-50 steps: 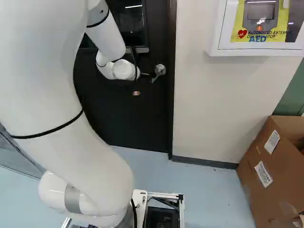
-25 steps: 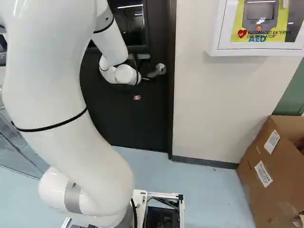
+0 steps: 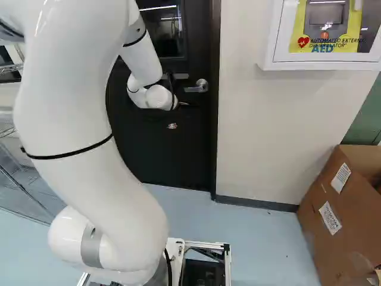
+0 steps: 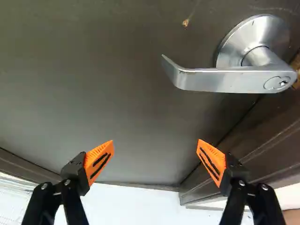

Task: Open the door and move inside

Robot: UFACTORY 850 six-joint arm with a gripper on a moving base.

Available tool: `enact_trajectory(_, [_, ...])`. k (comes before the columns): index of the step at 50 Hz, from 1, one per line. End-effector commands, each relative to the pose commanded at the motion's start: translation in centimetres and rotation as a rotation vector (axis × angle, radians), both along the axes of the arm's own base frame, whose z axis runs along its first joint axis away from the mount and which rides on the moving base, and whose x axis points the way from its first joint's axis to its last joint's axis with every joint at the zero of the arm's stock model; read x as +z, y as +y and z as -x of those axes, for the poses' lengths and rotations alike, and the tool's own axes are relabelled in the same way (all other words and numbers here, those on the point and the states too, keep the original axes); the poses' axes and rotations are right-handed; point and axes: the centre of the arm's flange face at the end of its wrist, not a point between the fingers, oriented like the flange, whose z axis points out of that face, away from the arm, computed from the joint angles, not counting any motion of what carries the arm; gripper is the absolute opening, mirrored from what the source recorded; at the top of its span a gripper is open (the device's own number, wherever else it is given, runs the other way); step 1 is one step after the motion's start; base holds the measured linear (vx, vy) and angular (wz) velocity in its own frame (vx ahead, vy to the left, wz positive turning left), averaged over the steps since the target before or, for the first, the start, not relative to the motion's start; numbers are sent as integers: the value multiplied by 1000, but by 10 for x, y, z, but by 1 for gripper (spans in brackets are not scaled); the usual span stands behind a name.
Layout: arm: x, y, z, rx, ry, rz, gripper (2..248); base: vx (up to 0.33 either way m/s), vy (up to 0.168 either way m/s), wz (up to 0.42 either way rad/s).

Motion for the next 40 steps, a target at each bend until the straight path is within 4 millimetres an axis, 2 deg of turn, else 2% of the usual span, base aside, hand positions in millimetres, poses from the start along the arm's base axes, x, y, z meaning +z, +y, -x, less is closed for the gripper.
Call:
enact_trajectory(13, [-1, -3, -4, -67, 0, -49, 247, 0, 0, 0])
enact_trajectory(40, [-4, -6, -54, -273, -25, -207, 247, 0, 0, 0])
